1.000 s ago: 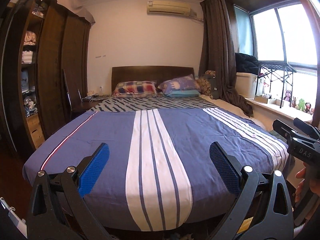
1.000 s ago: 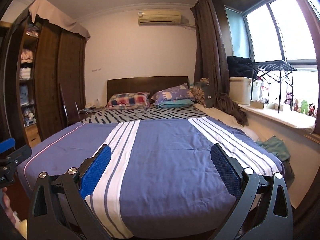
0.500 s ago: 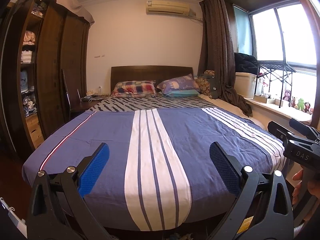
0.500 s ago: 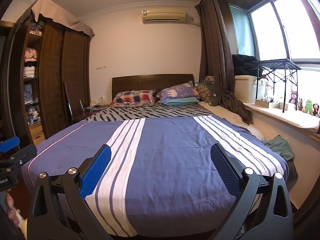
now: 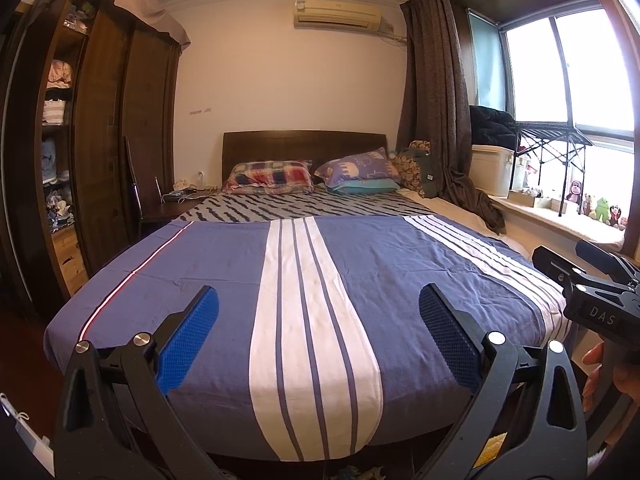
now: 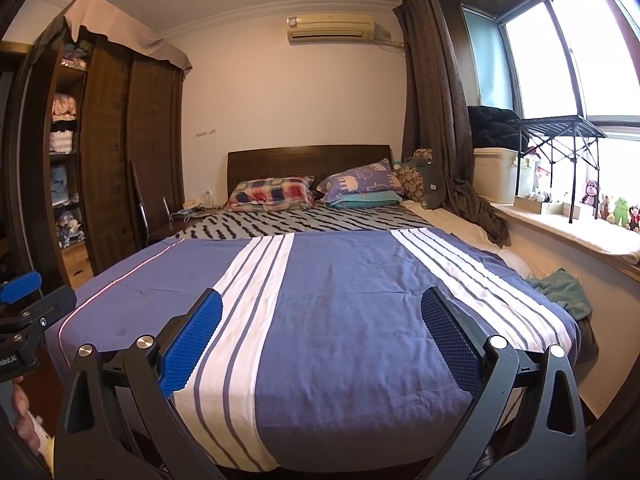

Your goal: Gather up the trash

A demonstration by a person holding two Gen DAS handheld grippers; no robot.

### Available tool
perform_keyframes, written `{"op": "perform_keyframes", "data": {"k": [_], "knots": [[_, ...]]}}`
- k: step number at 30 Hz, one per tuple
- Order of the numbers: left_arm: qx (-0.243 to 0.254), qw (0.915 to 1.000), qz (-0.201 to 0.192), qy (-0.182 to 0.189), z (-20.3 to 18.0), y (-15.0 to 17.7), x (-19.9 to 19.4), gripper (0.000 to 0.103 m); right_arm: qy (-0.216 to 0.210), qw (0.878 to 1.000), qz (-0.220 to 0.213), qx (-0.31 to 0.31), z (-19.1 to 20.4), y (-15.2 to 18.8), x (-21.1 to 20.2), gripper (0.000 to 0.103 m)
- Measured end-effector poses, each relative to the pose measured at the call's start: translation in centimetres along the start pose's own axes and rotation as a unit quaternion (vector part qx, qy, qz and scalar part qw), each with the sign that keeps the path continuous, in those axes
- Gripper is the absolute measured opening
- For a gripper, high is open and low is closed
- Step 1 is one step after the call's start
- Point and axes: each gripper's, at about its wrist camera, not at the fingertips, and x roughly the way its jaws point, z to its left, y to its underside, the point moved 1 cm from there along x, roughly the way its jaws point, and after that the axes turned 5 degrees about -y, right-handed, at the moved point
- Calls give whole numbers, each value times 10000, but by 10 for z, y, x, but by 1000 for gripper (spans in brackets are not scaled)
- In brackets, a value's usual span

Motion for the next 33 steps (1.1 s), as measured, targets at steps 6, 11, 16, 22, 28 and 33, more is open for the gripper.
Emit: {"op": "perform_keyframes", "data": {"k": [6,11,16,22,28,33], "knots": [[-11,10000,-6,-13,0,2,0,95,4,10000,-3,8,0,0,0,100],[-3,10000,2,16,-2,2,0,95,-21,10000,7,16,2,0,1,100],[-20,10000,5,19,-3,1,-1,95,-21,10000,4,20,2,1,1,100],[-33,10000,9,25,-2,1,-1,95,-58,10000,29,37,2,0,2,100],[-48,10000,2,24,-2,1,-1,95,-61,10000,4,35,4,-1,1,100],[-47,10000,11,19,-2,1,-1,95,-61,10000,23,16,4,-1,2,100]]}}
